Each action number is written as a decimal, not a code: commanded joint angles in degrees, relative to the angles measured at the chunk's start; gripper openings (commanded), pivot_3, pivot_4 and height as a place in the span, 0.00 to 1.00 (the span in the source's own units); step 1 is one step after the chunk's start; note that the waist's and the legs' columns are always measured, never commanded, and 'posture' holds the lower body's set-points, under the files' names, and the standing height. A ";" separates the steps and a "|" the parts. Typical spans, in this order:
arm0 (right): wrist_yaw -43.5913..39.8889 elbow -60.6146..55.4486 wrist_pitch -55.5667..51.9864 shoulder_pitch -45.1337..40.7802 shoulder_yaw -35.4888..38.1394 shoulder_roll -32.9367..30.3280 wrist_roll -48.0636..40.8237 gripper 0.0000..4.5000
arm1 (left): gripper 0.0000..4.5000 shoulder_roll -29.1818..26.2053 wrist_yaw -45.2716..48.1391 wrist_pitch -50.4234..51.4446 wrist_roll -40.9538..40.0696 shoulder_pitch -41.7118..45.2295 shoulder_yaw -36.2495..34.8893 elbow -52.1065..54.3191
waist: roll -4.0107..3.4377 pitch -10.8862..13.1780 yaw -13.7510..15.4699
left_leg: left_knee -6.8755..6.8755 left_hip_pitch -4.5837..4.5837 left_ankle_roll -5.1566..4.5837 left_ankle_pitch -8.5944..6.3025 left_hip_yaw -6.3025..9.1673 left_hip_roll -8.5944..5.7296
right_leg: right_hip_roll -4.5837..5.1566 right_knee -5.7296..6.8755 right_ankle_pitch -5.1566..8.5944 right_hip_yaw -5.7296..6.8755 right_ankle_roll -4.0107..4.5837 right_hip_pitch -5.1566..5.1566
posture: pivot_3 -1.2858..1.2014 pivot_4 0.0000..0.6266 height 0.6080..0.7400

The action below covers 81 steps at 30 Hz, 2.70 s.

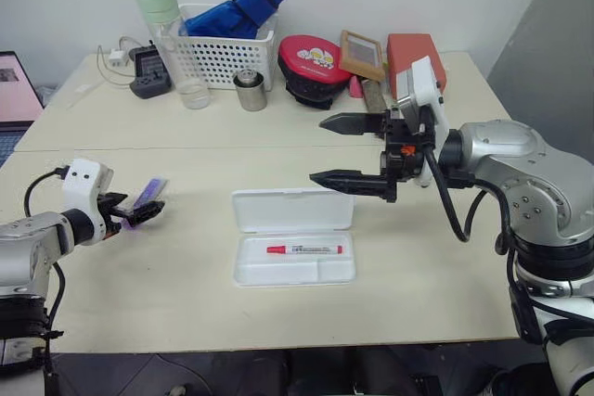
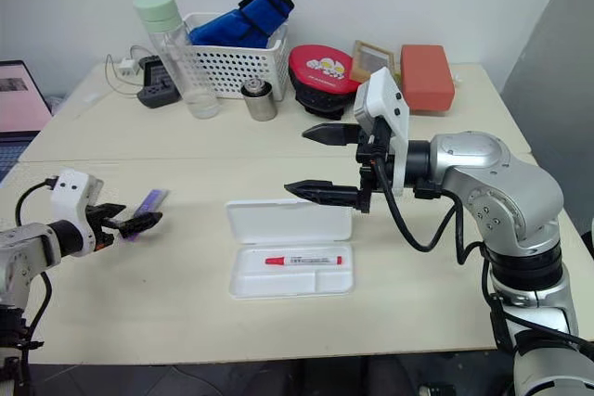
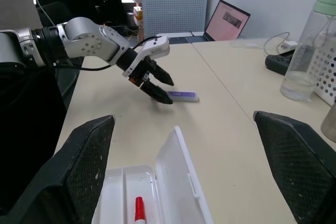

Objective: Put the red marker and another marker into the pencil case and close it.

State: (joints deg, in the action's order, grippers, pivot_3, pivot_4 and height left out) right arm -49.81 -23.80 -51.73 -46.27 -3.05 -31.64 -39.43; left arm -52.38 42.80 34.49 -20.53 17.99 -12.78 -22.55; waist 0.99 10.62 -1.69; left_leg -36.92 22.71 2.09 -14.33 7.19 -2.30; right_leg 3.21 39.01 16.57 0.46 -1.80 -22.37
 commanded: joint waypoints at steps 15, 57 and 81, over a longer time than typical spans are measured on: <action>2.37 -2.81 -0.36 -1.06 1.59 -2.11 -2.22 1.00 | 0.64 0.37 4.91 -2.91 5.18 3.12 2.26 -7.71 | -0.03 -0.02 -0.11 | -0.01 -0.04 0.00 0.00 0.00 -0.01 | 0.00 0.05 0.00 -0.02 0.00 0.01 | 0.52 0.24 1.00; -3.17 -15.19 2.84 18.47 17.95 -20.99 -16.84 1.00 | 0.27 -10.27 24.86 3.06 -10.98 -1.85 13.16 50.09 | 0.03 0.04 -0.11 | 0.00 -0.10 -0.02 0.00 -0.26 0.03 | -0.14 -0.01 0.01 -0.08 0.00 0.16 | 0.52 0.24 1.00; 3.68 -19.32 3.32 23.48 17.93 -22.48 -19.93 1.00 | 0.27 -2.62 34.74 -13.41 7.38 3.73 30.75 35.57 | 0.04 0.06 0.08 | -0.04 0.05 -0.03 0.00 -0.28 0.00 | -0.15 -0.05 0.01 0.07 -0.01 0.13 | 0.52 0.24 1.00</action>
State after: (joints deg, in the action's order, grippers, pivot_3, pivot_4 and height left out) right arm -46.96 -41.35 -49.36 -22.98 12.86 -53.47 -57.98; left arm -55.30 76.86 21.75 -13.40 20.45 18.12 13.05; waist 1.04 10.68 -1.61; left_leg -36.96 22.77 2.06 -14.33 6.92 -2.30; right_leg 3.06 38.97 16.58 0.54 -1.82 -22.24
